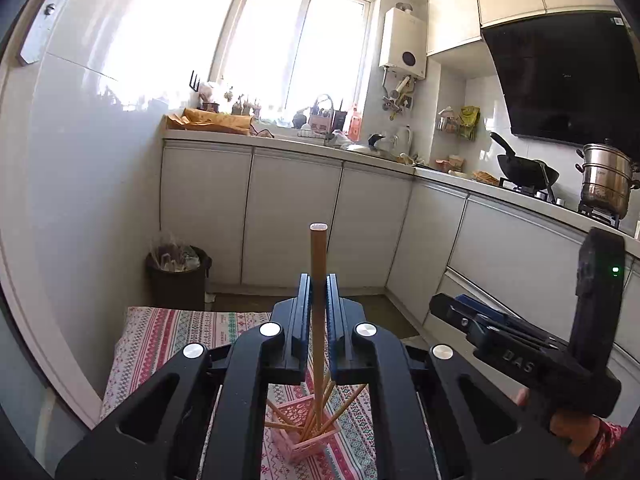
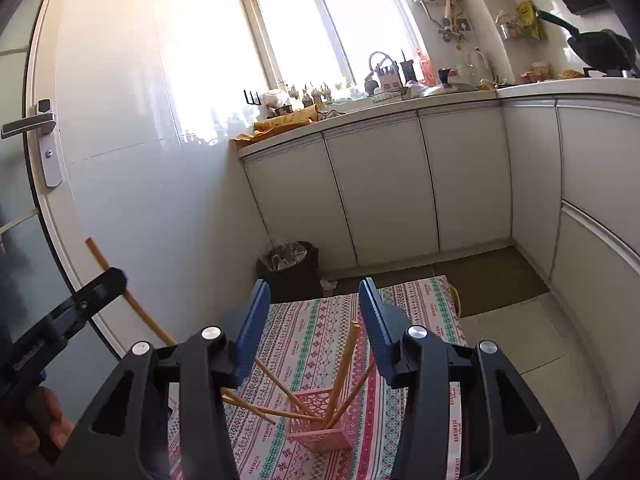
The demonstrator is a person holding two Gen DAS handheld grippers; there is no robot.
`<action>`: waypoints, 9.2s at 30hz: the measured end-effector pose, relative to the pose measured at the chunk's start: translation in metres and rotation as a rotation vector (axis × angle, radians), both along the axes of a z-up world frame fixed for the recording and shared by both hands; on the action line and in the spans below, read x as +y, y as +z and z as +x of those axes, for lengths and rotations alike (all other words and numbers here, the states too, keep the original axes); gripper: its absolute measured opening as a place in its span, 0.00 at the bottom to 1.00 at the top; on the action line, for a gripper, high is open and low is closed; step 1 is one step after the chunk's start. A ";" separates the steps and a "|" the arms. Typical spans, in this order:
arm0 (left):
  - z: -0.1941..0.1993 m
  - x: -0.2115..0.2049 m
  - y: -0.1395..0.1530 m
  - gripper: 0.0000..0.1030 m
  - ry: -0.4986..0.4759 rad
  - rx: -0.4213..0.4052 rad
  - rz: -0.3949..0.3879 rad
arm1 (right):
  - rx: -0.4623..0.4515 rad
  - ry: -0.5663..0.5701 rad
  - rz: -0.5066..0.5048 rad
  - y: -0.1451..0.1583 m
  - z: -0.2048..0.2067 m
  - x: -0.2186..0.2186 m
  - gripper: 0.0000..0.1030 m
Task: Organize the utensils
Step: 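Open the right tool to drop its stick into the basket while the left holds its stick, then open the left tool to drop its stick into the basket, then lower the left tool onto the chopstick pile and grasp a stick, then grasp a wooden stick with the right tool while the left holds its stick upright, then carry both held sticks upright above the pink basket, then open both tools to drop their sticks into the pink basket, then grasp a black chopstick with the left tool while the right grasps the other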
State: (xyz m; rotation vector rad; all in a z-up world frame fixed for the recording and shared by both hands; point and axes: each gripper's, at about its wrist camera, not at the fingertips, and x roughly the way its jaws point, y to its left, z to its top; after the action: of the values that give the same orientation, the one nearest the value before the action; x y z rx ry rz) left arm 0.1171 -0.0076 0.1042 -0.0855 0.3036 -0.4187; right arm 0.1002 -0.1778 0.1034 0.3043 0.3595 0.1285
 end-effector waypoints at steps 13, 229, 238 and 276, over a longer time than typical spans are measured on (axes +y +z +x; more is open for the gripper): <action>0.015 0.018 -0.038 0.54 0.051 0.019 -0.095 | 0.040 -0.031 0.018 -0.026 -0.017 -0.014 0.54; -0.050 0.079 0.003 0.74 0.174 0.042 -0.136 | -0.004 -0.069 -0.052 -0.010 -0.023 0.023 0.78; -0.044 0.043 -0.020 0.93 0.126 0.113 -0.009 | 0.023 -0.094 -0.068 -0.022 -0.060 0.011 0.93; -0.006 -0.117 -0.307 0.11 -0.601 0.835 0.866 | 0.671 -0.258 0.305 -0.211 -0.121 -0.103 0.93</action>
State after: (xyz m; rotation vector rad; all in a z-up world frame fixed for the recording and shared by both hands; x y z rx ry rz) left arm 0.1113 -0.1243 -0.2031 0.7167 1.3268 -0.8027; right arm -0.0211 -0.2806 -0.1079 0.6949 0.9645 -0.1829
